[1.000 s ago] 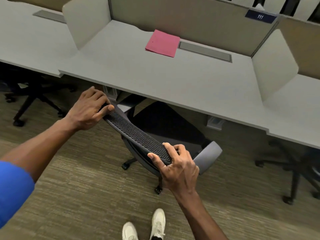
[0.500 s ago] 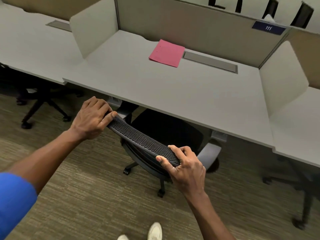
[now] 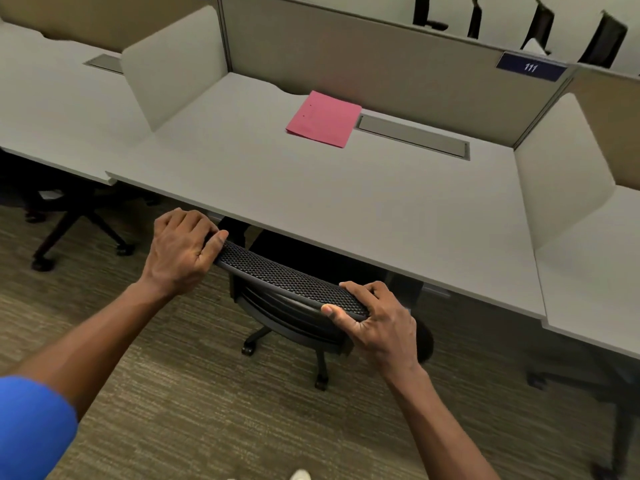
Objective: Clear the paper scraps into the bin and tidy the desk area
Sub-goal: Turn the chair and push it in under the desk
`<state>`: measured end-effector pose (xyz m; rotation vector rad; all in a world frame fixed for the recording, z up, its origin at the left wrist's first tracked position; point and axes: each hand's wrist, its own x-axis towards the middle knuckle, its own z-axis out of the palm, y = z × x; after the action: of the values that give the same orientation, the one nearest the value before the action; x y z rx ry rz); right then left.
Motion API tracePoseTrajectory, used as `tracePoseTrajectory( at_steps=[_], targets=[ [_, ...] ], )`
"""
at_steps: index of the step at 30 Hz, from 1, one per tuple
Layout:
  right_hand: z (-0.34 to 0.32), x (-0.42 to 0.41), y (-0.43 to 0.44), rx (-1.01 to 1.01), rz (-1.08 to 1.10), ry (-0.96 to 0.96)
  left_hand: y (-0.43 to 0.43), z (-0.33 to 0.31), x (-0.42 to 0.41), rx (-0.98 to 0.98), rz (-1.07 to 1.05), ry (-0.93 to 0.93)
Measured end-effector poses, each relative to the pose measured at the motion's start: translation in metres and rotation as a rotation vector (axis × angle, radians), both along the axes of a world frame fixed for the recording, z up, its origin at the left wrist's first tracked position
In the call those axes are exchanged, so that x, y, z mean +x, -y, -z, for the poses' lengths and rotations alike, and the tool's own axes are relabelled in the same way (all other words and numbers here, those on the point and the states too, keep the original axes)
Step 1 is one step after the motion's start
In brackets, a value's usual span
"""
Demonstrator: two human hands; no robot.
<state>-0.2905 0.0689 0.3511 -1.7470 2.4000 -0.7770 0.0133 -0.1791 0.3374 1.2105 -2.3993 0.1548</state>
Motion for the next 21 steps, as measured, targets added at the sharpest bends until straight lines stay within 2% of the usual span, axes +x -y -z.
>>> tracePoseTrajectory(
  at_steps=[11,21],
  targets=[
    [0.001,-0.036,0.031,-0.037,0.003,0.150,0.015,-0.002,-0.031,0.005,-0.079,-0.002],
    [0.004,-0.053,0.070,-0.059,0.001,0.257,0.055,-0.005,-0.043,0.069,-0.035,0.051]
  ],
)
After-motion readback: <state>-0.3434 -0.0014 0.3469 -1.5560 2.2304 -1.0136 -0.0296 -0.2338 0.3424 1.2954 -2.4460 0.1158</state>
